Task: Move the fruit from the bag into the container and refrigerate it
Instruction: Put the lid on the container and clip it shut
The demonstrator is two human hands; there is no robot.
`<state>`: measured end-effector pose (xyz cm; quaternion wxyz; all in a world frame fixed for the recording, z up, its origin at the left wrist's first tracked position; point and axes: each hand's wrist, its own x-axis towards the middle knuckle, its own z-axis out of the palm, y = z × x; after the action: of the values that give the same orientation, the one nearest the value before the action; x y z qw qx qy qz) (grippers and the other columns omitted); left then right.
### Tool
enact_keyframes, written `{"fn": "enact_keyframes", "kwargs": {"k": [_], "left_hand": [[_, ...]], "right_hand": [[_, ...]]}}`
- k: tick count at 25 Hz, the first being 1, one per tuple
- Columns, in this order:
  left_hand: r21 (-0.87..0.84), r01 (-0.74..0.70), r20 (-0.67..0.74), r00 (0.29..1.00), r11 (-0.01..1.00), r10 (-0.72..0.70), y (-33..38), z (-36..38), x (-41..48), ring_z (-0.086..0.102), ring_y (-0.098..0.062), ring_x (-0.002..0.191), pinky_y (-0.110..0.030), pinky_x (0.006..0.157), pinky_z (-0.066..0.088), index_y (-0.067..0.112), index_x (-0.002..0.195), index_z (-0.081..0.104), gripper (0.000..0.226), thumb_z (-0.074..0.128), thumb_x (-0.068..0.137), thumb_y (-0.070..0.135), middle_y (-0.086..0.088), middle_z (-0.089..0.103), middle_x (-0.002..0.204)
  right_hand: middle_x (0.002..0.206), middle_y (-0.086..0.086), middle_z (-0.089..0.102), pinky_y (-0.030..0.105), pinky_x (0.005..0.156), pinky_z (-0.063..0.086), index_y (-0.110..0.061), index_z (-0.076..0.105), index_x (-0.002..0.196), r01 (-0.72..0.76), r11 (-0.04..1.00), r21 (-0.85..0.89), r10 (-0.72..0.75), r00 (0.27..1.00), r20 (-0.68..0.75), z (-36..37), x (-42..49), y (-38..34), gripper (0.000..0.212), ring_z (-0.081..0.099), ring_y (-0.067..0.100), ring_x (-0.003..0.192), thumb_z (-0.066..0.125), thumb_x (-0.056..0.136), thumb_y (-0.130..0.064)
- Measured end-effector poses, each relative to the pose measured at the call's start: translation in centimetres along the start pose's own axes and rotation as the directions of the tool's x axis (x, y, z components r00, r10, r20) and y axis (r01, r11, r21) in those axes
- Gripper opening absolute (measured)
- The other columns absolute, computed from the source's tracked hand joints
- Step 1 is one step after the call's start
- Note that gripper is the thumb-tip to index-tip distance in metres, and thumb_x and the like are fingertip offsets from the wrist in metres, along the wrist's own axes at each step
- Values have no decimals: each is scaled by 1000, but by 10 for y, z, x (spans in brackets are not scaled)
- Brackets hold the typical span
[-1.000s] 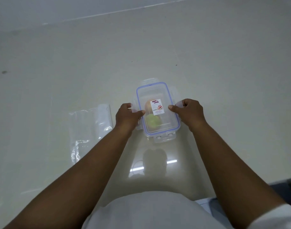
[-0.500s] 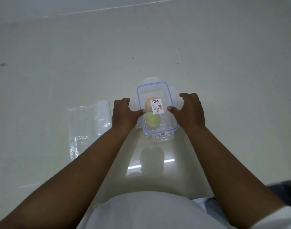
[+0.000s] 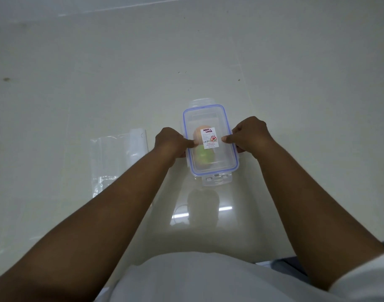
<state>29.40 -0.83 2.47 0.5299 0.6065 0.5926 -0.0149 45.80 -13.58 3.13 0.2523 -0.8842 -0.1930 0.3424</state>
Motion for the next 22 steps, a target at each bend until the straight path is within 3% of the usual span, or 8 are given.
{"fn": "enact_keyframes", "kwargs": {"k": [3,6,11,14,19,22], "left_hand": [[-50,24,2,1000,998,-23,-4,2,3,73,-23,68,-32,60,59,6,92,66,42,89,63,26,-9,72,89],[-167,39,36,999,985,-33,-7,2,4,74,-26,72,-31,58,59,1,97,66,43,88,65,18,-14,72,95],[-261,51,61,997,964,-36,-10,5,1,73,-28,78,-33,62,61,1,101,64,37,83,71,12,-15,72,100],[-244,33,47,999,969,-22,-11,6,1,73,-28,81,-37,69,62,1,101,65,36,83,73,14,-14,72,101],[-233,9,30,1000,972,-2,-18,9,-3,72,-28,81,-35,67,60,0,98,65,34,82,74,17,-13,72,100],[-253,19,20,1000,967,-14,-26,10,-8,73,-29,81,-42,78,60,0,97,65,34,82,74,19,-14,72,99]], "right_hand": [[78,10,74,32,59,61,0,71,80,-8,999,43,8,1000,3,2,3,6,40,72,22,62,88,62,-31],[83,8,74,24,50,56,-3,70,82,-59,978,200,47,997,63,3,4,10,32,72,20,65,87,65,-24],[85,10,73,30,59,59,0,69,87,-58,964,261,38,996,81,4,5,12,32,72,24,71,86,68,-20],[86,10,73,27,55,57,3,69,90,-36,957,287,14,997,77,4,1,14,32,72,22,72,84,70,-18],[92,13,73,34,66,60,3,69,92,-15,953,303,-16,995,99,4,-4,14,29,72,26,80,81,74,-16],[94,15,73,38,72,60,3,68,93,-20,957,289,-15,993,116,5,-8,13,29,71,28,83,80,75,-17]]}}
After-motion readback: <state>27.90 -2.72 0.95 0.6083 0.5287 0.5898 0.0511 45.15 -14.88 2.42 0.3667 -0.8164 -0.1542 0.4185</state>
